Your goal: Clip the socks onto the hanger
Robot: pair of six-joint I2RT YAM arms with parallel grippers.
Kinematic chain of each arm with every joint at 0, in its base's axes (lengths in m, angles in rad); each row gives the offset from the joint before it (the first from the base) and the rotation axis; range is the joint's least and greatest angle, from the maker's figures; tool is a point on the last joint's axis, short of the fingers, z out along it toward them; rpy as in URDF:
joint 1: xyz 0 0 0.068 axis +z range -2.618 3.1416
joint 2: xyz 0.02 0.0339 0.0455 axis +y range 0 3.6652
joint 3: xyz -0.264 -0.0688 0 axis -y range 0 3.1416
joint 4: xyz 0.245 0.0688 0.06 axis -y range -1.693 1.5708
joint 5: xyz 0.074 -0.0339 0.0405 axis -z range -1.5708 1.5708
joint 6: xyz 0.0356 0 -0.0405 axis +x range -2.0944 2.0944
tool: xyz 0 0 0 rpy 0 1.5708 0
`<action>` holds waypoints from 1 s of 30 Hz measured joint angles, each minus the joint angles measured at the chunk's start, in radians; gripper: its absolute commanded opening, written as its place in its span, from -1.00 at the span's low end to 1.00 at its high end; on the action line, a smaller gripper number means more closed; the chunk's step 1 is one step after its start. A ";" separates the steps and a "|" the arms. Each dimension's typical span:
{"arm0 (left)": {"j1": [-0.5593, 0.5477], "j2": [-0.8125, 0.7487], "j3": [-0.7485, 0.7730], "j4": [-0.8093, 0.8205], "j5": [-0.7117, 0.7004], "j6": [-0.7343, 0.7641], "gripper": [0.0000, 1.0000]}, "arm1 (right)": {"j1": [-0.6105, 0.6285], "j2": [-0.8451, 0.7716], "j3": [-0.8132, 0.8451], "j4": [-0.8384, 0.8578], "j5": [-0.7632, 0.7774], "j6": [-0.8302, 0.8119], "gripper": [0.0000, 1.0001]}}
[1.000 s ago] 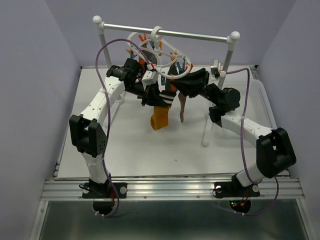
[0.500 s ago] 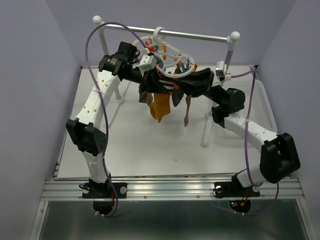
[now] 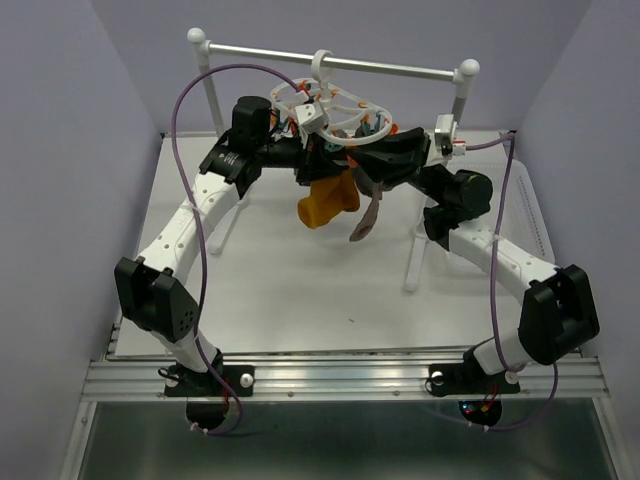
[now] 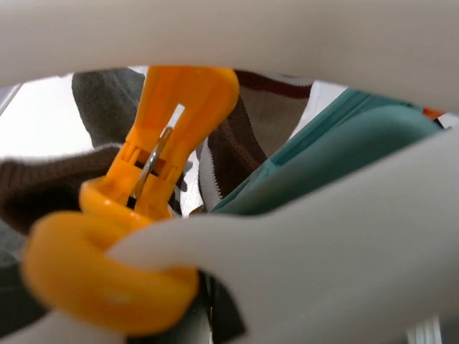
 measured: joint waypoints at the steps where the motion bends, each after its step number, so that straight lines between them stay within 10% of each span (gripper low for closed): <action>1: 0.000 0.000 0.000 0.014 -0.007 -0.025 -1.00 | 0.000 0.001 0.002 0.000 0.000 0.000 -0.99; 30: -0.145 -0.374 -0.543 0.503 -0.368 -0.708 -1.00 | 0.000 0.061 0.009 0.024 -0.069 0.101 -0.99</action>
